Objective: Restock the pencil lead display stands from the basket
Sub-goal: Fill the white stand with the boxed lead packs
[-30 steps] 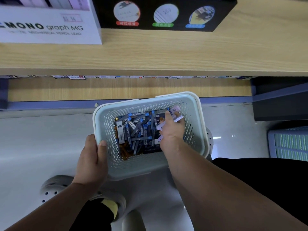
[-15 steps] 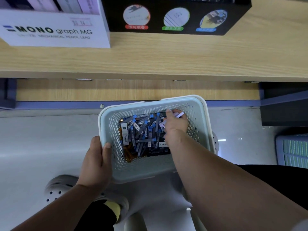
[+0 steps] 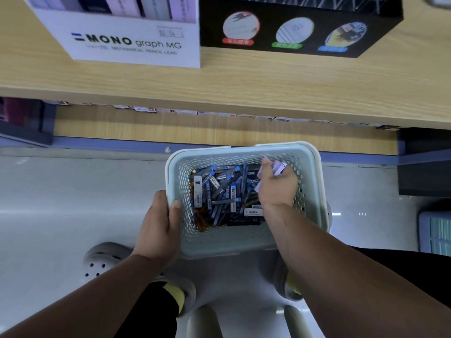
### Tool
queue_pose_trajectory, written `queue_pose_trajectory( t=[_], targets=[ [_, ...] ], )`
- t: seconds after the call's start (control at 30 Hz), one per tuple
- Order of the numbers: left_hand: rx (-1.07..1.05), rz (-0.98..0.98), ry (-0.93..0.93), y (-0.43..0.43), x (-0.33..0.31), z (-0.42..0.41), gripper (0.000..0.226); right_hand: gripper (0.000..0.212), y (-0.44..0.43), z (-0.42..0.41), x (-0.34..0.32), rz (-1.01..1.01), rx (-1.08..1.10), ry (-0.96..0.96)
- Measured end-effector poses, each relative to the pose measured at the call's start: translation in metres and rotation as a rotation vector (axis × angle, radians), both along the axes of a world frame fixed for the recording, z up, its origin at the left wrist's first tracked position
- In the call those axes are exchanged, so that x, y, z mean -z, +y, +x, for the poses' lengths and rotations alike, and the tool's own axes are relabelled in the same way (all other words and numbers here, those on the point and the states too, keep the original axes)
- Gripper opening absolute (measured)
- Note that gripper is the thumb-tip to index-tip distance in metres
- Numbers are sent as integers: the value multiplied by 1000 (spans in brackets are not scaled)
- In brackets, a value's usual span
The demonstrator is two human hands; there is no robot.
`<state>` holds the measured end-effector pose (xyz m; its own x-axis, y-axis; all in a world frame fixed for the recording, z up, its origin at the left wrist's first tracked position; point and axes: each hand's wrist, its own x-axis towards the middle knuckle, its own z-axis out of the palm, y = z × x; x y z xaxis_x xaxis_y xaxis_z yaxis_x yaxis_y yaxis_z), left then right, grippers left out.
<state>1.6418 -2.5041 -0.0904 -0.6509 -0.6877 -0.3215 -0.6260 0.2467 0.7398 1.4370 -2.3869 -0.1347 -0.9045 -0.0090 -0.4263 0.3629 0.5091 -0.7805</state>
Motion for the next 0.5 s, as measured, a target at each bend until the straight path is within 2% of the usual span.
queue_pose_trajectory(
  t=[0.1,0.17,0.27,0.33,0.5],
  targets=[
    [-6,12,-1,0,-1,-1,27,41,-3,10,-14,8,-119,-68],
    [-4,10,5,-1,1,-1,26,32,-7,18,-16,-1,-225,-189],
    [-3,4,13,-1,4,0,23,37,-21,32,-7,25,-395,-348],
    [-10,7,21,-1,4,-1,22,39,-31,41,3,61,-481,-381],
    [-26,-2,24,0,4,-1,24,26,-47,55,22,197,-622,-332]
  ],
)
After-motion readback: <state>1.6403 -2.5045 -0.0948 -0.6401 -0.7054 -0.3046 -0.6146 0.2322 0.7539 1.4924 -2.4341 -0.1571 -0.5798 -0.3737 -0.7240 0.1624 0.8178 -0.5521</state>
